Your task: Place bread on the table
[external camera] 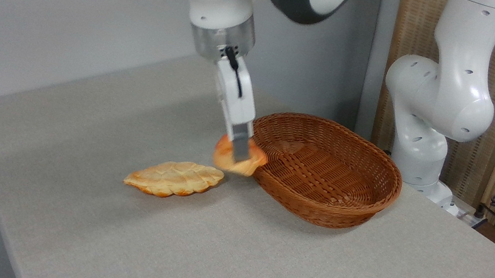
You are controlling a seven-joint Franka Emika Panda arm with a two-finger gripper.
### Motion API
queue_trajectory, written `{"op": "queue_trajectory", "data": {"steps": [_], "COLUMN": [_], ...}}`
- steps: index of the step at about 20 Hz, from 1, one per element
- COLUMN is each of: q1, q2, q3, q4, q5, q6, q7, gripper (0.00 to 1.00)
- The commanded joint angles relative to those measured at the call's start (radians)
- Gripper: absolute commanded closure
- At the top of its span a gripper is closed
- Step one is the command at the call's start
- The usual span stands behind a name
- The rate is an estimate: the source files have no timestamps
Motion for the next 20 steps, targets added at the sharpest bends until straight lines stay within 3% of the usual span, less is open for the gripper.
{"op": "queue_trajectory", "data": {"steps": [1,3,4,5,17,20], "q1": [-0.002,-0.004,-0.002,-0.002,-0.004,-0.013], "q2": [0.071,0.108,0.128,0.143,0.174,0.163], "q3": [0.025,0.061,0.064,0.064,0.067,0.055], "q4": [0.018,0.015,0.015,0.015,0.034,0.108], "q5": [-0.004,-0.005,-0.004,-0.004,0.000,-0.005], "q6": [0.122,0.160,0.181,0.198,0.218,0.212], "q7": [0.015,0.016,0.016,0.015,0.006,-0.110], "gripper": [0.46,0.28,0.04,0.00,0.00,0.00]}}
